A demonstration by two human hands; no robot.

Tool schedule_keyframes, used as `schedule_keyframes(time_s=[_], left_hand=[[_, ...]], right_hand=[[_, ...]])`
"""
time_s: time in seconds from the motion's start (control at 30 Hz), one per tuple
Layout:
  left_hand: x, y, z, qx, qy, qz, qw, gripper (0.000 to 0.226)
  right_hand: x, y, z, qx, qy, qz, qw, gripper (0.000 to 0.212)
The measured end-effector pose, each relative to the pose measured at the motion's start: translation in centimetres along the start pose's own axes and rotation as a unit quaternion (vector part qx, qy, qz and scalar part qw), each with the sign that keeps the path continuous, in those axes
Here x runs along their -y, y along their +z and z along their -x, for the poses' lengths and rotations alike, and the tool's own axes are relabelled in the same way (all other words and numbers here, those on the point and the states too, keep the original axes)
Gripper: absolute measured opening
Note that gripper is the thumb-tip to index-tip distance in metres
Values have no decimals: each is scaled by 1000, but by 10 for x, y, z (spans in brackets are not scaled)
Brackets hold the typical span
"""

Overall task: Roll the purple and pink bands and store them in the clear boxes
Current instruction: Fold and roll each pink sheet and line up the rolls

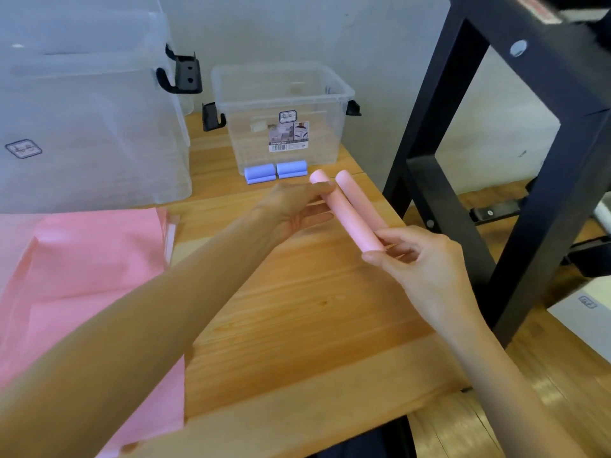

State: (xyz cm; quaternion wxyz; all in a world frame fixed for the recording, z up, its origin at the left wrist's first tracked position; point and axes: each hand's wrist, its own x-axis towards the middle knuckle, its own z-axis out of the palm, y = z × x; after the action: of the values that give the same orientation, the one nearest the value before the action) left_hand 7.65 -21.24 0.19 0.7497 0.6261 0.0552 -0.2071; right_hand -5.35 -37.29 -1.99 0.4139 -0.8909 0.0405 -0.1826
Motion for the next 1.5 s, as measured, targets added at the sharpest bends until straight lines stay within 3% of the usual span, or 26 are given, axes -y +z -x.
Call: schedule_keyframes(time_s=[0.1, 0.27, 0.5, 0.77, 0.87, 0.93, 1.2, 1.5], left_hand=[[-2, 7, -14, -9, 9, -19, 1000, 15], [-1, 10, -31, -18, 24, -137, 990, 20], [-4, 17, -45, -55, 59, -315, 946, 15], [-3, 26, -58, -56, 76, -319, 943, 15], [-1, 27, -61, -71, 81, -332, 937, 46], [1, 28, -61, -76, 83, -335, 935, 53], [2, 19, -57, -77, 72, -317, 943, 57], [5, 10, -42, -64, 79, -266, 959, 55]], right_hand=[[-5, 6, -9, -5, -33, 60, 998, 37], [-22, 12, -19, -17, -48, 123, 991, 31], [-31, 6, -22, 15, -59, 84, 995, 36], [-31, 10, -29, 27, -73, 96, 992, 39], [-32, 11, -33, 30, -70, 92, 993, 40], [-33, 10, -33, 31, -69, 88, 993, 43], [-35, 8, -30, 53, -53, 92, 993, 64], [-31, 6, -27, 49, -61, 101, 992, 57]])
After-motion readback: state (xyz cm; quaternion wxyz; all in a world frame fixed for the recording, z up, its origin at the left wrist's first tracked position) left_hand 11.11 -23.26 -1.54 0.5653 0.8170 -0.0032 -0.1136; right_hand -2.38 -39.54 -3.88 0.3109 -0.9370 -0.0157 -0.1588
